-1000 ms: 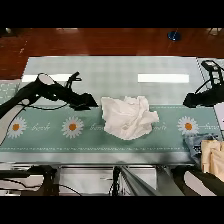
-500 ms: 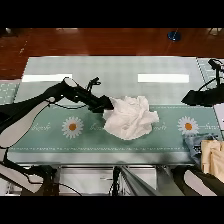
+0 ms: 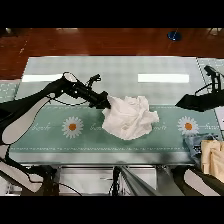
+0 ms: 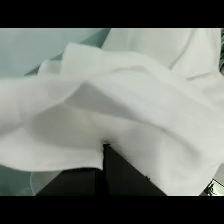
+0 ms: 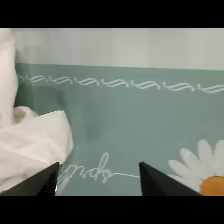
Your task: Fold the shirts.
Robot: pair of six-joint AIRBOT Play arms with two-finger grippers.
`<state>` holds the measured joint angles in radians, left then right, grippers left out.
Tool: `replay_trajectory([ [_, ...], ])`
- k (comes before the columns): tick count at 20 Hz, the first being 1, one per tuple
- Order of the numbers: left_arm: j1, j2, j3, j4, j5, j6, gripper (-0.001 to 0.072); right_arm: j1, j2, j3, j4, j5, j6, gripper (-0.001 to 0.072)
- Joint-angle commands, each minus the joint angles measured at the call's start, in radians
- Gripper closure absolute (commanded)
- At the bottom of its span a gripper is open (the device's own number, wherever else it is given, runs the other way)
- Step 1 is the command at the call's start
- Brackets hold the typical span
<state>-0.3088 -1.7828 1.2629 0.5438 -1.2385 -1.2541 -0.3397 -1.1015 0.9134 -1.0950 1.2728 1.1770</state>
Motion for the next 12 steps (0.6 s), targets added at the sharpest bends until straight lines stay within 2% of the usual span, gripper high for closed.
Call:
replay_trajectory([
  [1,0.030,0.041,0.005,-0.001,-0.031,0.012,0.0686,-0.039,-0.043,-0.119,0.223,0.000,-0.114,0.0132],
  [3,0.035,0.050,0.005,-0.001,-0.040,0.012,0.0686,-0.039,-0.074,-0.191,0.307,-0.010,-0.162,0.0132],
  [8,0.034,0.050,0.005,-0.002,-0.054,0.023,0.0686,-0.029,-0.134,-0.309,0.417,-0.111,-0.176,0.0140],
  [11,0.034,0.058,0.005,-0.003,-0.056,0.039,0.0686,0.082,-0.172,-0.313,0.421,-0.192,-0.159,0.0148],
  [12,0.035,0.064,0.006,-0.003,-0.056,0.042,0.0686,0.136,-0.185,-0.313,0.430,-0.237,-0.150,0.0187],
])
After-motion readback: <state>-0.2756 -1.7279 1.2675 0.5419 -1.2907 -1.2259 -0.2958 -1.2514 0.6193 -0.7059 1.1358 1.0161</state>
